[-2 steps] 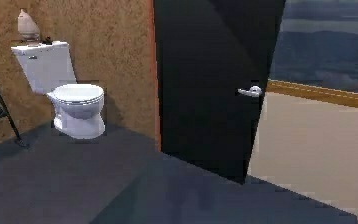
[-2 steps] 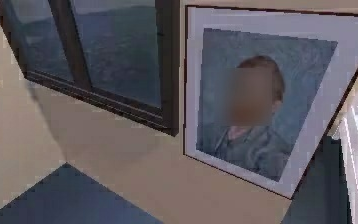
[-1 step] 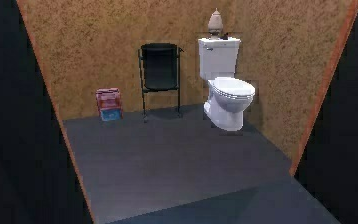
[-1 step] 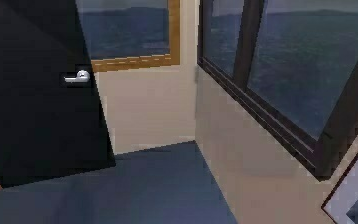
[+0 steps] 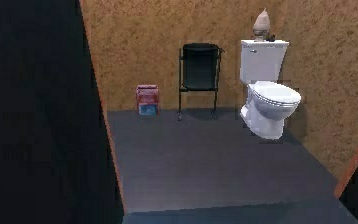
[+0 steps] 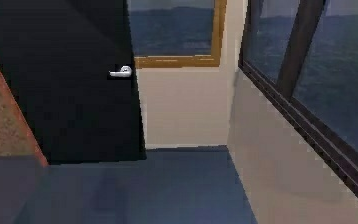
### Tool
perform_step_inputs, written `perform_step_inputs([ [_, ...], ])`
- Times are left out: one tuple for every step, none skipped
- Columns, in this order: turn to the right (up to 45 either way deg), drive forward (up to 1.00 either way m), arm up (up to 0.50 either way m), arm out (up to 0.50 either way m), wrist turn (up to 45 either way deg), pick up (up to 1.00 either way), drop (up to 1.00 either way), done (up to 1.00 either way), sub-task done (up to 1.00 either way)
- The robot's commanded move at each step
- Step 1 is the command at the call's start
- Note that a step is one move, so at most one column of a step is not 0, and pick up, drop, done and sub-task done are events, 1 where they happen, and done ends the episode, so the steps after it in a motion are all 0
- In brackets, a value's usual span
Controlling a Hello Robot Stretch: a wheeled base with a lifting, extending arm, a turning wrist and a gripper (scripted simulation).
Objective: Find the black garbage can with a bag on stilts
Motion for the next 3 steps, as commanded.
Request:
perform_step_inputs([
  [0.0,1.00,0.00,0.00,0.0,0.00,0.00,0.00,0.00],
  [0.0,0.55,0.00,0.00,0.0,0.00,0.00,0.00,0.00],
  [15.0,0.00,0.00,0.00,0.0,0.00,0.00,0.00,0.00],
])
